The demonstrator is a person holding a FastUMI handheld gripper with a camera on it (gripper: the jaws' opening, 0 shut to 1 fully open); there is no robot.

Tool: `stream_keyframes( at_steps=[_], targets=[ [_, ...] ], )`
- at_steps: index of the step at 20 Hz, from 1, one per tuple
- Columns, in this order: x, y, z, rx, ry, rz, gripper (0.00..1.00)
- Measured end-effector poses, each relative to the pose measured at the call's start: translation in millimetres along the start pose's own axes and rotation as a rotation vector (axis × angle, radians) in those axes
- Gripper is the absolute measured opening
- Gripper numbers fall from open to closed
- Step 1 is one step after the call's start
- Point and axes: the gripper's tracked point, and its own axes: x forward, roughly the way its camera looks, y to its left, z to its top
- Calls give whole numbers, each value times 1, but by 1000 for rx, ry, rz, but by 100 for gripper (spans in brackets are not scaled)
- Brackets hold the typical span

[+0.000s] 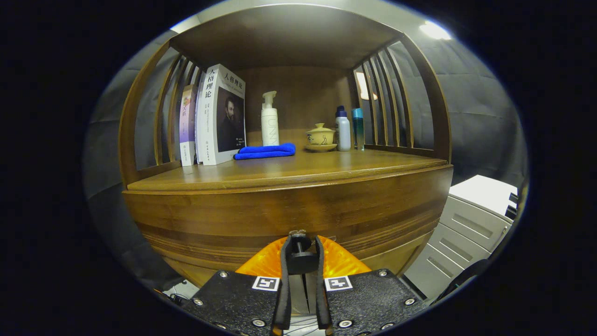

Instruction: Pull open the drawer, take out the items inside it, and place them on the countertop above the cabinet.

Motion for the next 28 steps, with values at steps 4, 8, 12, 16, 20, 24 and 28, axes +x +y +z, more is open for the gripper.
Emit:
stream_keyframes(
  at_steps=[4,8,12,16,20,24,28],
  targets=[
    [-13,-3,-3,-12,3,13,21],
    [-37,-6,-7,-22,11,16,21],
    [-61,-11,-10,8,34,16,21],
    [-82,-12,-13,-14,34,12,21],
    [-101,-17,-16,-11,29,14,21],
    [-122,-19,-25,-5,31,2,21],
    [-144,-15,-30,-10,37,10,21]
  ],
)
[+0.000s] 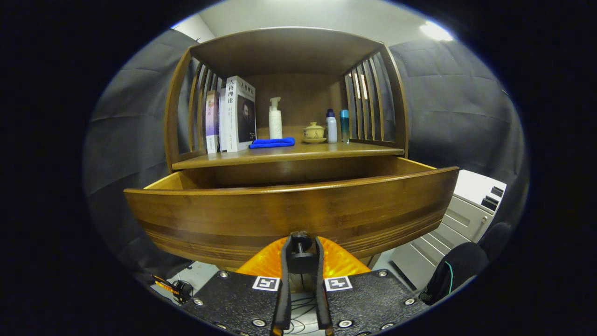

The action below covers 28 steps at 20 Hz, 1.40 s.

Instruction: Pull open the drawer, take out the items inside it, and place them on the countertop above the cabinet.

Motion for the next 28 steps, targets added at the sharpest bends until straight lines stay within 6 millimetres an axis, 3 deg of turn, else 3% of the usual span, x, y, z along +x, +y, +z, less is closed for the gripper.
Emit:
stream_keyframes(
  at_steps=[12,18,23,26,28],
  targets=[
    [-31,-2,-10,12,2,7,21],
    [-36,6,-6,11,4,62,61],
    [-65,14,37,-35,-38,111,94],
    [-70,27,74,-50,-48,134,94],
    [-64,26,97,-71,-37,118,94]
  ],
)
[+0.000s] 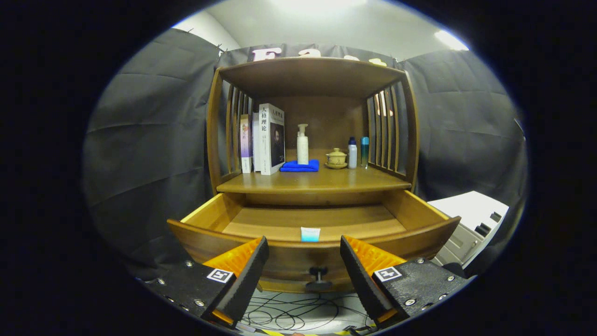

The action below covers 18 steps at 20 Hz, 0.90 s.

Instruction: Pull open the drawer, take out the items inside it, and place them on the countertop above the cabinet.

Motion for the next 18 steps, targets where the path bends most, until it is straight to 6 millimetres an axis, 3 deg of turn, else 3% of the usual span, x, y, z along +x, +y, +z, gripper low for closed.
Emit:
stream_keyframes(
  at_steps=[4,7,11,13,18],
  targets=[
    [28,-10,38,11,22,-45,94],
    [55,-13,47,10,79,-60,94],
    [91,-16,43,26,177,-86,94],
    [108,-19,28,70,246,-103,94],
    [124,-26,-9,184,394,-124,94]
  ],
)
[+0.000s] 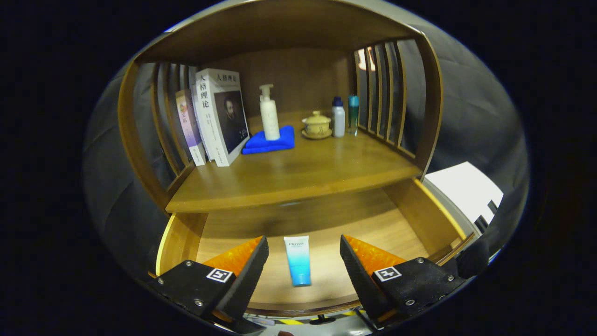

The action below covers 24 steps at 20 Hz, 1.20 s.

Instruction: Pull open the drawer, take out the items inside it, and place them on the countertop above the cabinet.

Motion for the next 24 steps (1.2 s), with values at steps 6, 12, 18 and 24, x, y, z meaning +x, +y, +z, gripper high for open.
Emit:
stream_keyframes(
  at_steps=[6,12,18,24],
  targets=[
    [25,-12,-21,14,156,-61,94],
    [50,-15,-46,-62,336,-94,94],
    [66,5,-74,-87,471,-54,94],
    [65,-5,-106,-56,554,-82,92]
  ],
)
